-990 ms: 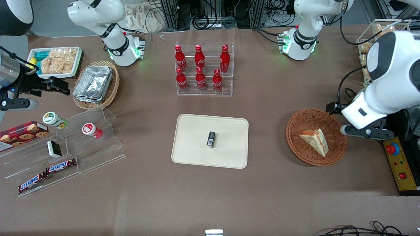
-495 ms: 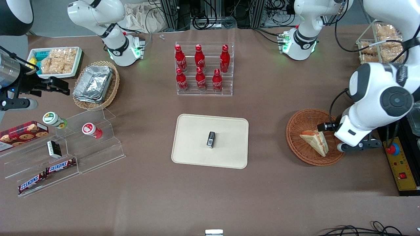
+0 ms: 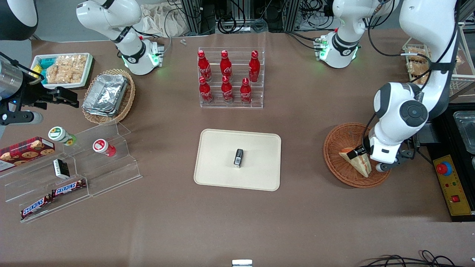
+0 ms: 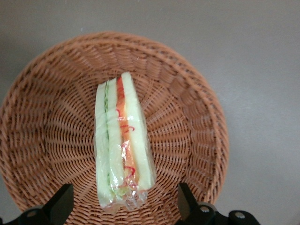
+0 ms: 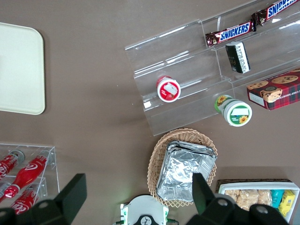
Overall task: Place sandwich from basket to tray
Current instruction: 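Close the left gripper on the sandwich and lift it from the basket, then carry the sandwich with the left gripper over to the cream tray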
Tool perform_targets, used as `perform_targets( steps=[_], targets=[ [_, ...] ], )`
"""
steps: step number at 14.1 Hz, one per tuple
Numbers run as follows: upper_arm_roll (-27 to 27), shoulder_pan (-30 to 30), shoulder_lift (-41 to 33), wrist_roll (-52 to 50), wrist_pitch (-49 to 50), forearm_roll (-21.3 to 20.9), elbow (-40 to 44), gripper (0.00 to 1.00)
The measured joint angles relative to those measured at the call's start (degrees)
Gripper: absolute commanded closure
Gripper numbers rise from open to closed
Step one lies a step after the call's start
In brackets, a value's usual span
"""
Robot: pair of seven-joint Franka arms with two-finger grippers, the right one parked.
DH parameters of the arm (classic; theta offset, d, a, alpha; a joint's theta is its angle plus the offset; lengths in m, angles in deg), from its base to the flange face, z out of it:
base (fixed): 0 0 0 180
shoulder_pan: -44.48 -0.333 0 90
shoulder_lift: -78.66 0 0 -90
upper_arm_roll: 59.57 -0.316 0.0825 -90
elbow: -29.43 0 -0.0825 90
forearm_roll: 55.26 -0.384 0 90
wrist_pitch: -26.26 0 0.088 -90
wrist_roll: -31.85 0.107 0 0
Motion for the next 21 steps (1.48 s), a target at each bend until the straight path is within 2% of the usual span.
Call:
perform_targets(
  steps=[5, 6, 7, 9, 11, 18, 21],
  targets=[
    [-1.2, -0.7, 1.8, -0.6, -1.2, 0.0, -1.5, 0.01],
    [-1.3, -0.7, 2.3, -0.6, -1.8, 0.0, -1.5, 0.08],
    [-1.4, -0.7, 3.0, -0.9, -2.5, 0.0, -1.6, 0.2],
    [-1.4, -0.7, 4.5, -3.8, -4.8, 0.0, -1.6, 0.53],
    [-1.5, -0.7, 5.7, -7.7, -6.7, 0.0, -1.5, 1.0],
    [-1.3, -0.7, 5.2, -11.4, -5.8, -0.1, 1.3, 1.0],
    [0.8, -0.5, 2.8, -11.5, 9.6, -0.2, 9.8, 1.0]
  ],
)
